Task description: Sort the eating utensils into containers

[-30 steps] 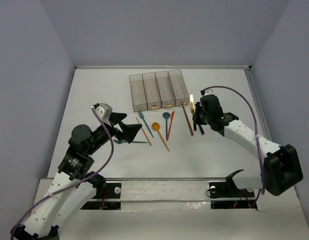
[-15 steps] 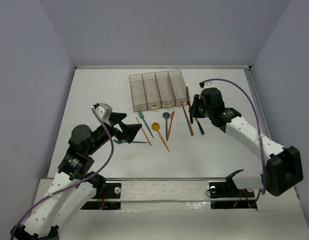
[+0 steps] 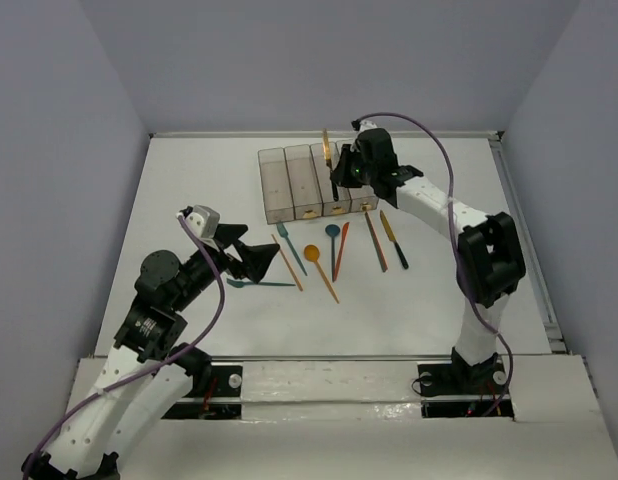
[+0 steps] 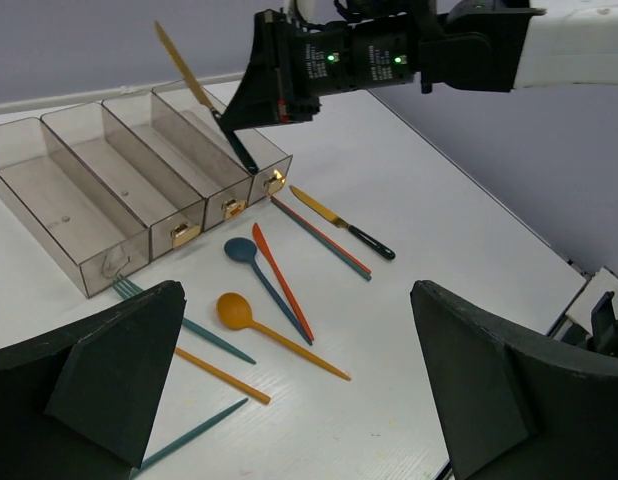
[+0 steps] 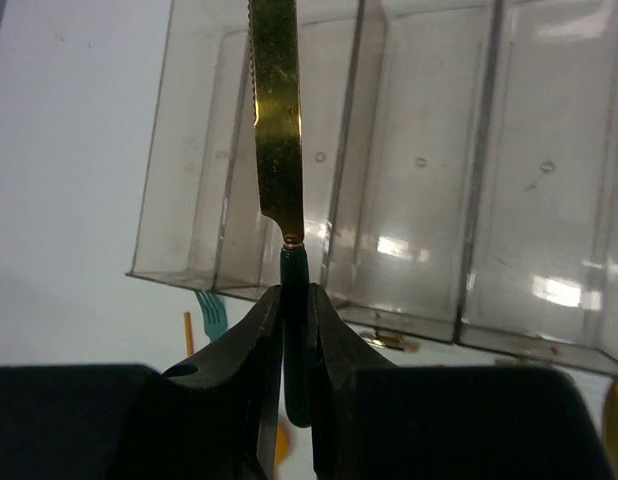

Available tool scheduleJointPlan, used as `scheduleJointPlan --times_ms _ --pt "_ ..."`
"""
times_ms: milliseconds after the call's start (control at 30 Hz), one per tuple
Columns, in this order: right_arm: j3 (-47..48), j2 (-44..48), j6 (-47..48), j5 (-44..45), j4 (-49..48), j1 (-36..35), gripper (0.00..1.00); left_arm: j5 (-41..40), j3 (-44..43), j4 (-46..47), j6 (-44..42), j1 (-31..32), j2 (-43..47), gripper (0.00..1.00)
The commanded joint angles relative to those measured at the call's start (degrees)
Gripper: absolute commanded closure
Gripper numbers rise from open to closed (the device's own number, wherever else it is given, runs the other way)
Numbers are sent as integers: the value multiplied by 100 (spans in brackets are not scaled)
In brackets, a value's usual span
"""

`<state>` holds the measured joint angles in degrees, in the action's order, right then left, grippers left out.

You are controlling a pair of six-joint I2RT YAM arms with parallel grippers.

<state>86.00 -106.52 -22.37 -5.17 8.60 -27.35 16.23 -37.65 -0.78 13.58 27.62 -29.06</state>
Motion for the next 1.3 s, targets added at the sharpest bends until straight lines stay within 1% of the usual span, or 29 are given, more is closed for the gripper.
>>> scheduleJointPlan --times_ms 0,100,167,400,500,733,800,833,867,933,967,1000,1100,1200,1267 --pt "996 -841 -364 -283 -421 -428 100 -85 -278 174 -5 -28 58 1" --pt "1664 -1422 -548 -169 -368 -700 100 -155 -278 139 -5 -28 137 1" --pt "2076 -1652 -602 -11 -307 -893 100 -138 -287 139 -5 -28 129 1" --pt "2956 -2452 -874 288 -166 -1149 100 -94 -278 148 -5 -28 164 1" --pt "3134 -2681 -979 402 -139 -1149 100 -102 -261 148 -5 -28 172 1" --pt "3169 -2848 -1050 491 -183 -1202 100 -94 -269 148 -5 -28 172 1" --pt "3152 -2848 -1059 499 -140 -1202 96 -94 -269 148 -5 -28 164 1" --pt "3143 -2839 -1059 647 -139 -1202 92 -94 -269 148 -5 -28 172 1" --pt "3151 -2839 -1041 631 -139 -1202 81 -94 -261 157 -5 -28 164 1" --pt "3221 -2857 -980 561 -61 -1202 65 -85 -261 157 -5 -28 172 1" --pt "3265 -2857 -954 561 -25 -1202 50 -76 -261 165 -5 -28 172 1" --pt "3335 -2831 -919 570 44 -1202 46 -67 -261 165 -5 -28 164 1" --pt "3345 -2664 -813 570 37 -1202 45 -50 -261 166 -5 -28 164 1" --pt "3143 -2287 -664 570 10 -1202 46 -50 -261 174 -5 -28 155 1" --pt "2705 -1795 -558 727 -156 -1202 51 -50 -260 174 -5 -28 172 1"
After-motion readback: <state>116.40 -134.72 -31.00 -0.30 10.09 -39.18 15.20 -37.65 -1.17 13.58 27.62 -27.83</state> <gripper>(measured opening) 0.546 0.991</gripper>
